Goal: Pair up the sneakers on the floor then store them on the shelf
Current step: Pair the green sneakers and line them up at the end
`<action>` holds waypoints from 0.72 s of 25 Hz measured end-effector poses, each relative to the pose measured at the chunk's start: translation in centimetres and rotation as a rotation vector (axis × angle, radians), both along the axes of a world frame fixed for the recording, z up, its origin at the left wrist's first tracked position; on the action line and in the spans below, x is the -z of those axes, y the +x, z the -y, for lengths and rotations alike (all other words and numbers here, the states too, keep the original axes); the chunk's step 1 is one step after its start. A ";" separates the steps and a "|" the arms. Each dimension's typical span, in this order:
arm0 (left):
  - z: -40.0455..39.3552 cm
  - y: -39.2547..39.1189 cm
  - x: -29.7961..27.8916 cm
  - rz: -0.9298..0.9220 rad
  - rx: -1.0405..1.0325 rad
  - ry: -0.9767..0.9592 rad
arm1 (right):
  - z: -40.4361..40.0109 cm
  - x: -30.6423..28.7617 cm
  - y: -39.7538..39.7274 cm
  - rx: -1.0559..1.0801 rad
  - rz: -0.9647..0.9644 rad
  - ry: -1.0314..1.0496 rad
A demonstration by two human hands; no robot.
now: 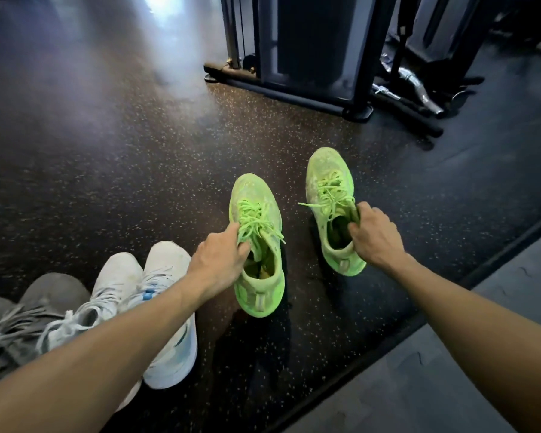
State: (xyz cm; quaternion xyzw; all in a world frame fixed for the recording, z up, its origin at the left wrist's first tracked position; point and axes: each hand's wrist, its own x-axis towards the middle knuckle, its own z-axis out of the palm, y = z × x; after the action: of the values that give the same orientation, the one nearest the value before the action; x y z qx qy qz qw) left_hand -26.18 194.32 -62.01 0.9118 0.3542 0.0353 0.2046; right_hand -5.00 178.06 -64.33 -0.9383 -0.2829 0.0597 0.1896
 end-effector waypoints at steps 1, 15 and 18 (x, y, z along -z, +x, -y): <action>-0.3 -0.4 -0.3 0.029 -0.015 -0.026 | -0.5 -0.6 -0.8 -0.005 -0.010 0.025; 4.2 -0.9 4.0 -0.207 0.082 -0.398 | -1.8 -6.4 -5.6 -0.051 0.011 0.220; 4.0 -0.1 1.7 -0.155 0.058 -0.438 | -1.7 -7.3 -6.1 -0.071 0.030 0.264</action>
State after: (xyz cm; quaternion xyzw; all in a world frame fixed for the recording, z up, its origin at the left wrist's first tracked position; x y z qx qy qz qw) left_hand -26.24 190.28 -63.67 0.8553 0.3419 -0.1186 0.3708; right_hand -11.07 179.80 -57.05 -0.8954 -0.3242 0.0146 0.3049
